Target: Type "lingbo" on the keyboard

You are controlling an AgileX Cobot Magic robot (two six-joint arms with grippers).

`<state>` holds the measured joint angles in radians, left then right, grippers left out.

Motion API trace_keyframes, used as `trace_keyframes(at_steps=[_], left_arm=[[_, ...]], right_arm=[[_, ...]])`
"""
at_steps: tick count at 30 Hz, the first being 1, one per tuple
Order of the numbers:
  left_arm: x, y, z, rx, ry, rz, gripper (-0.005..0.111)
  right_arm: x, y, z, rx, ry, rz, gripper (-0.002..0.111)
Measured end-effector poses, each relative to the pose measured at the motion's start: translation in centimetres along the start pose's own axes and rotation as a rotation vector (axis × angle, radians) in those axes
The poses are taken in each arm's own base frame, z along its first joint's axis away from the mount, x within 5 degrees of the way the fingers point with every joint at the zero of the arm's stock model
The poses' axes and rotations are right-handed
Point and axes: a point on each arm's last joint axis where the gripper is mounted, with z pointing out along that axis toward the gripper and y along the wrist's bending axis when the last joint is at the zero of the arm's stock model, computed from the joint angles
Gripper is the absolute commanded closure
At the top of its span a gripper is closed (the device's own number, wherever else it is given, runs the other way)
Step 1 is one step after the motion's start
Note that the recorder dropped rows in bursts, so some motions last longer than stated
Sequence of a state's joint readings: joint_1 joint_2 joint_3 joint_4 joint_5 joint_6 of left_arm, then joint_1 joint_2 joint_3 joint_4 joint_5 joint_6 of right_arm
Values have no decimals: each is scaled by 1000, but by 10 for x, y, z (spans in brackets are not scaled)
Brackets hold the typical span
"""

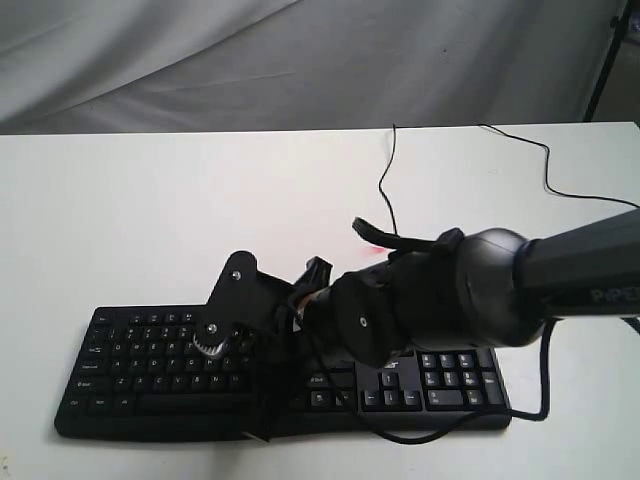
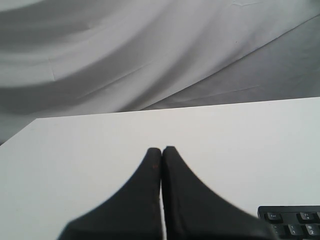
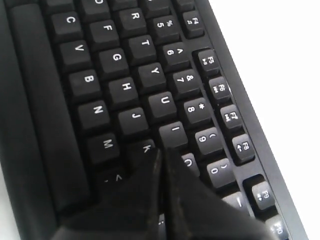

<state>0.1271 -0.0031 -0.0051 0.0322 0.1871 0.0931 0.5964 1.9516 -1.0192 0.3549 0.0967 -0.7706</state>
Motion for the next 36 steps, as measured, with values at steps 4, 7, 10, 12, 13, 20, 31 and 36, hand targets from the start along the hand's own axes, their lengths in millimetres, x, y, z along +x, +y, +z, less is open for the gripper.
trace_keyframes(at_steps=[4, 7, 10, 12, 13, 20, 31, 36], left_arm=[[0, 0, 0, 0, 0, 0, 106], [0, 0, 0, 0, 0, 0, 106], [0, 0, 0, 0, 0, 0, 106], [0, 0, 0, 0, 0, 0, 106], [0, 0, 0, 0, 0, 0, 106], [0, 0, 0, 0, 0, 0, 106], [0, 0, 0, 0, 0, 0, 106], [0, 0, 0, 0, 0, 0, 106]], right_arm=[[3, -2, 3, 1, 11, 7, 108], [3, -2, 3, 1, 11, 7, 108], [3, -2, 3, 1, 11, 7, 108], [3, -2, 3, 1, 11, 7, 108], [3, -2, 3, 1, 11, 7, 108], [3, -2, 3, 1, 11, 7, 108], [5, -1, 3, -10, 22, 5, 108], [6, -1, 6, -10, 28, -1, 108]])
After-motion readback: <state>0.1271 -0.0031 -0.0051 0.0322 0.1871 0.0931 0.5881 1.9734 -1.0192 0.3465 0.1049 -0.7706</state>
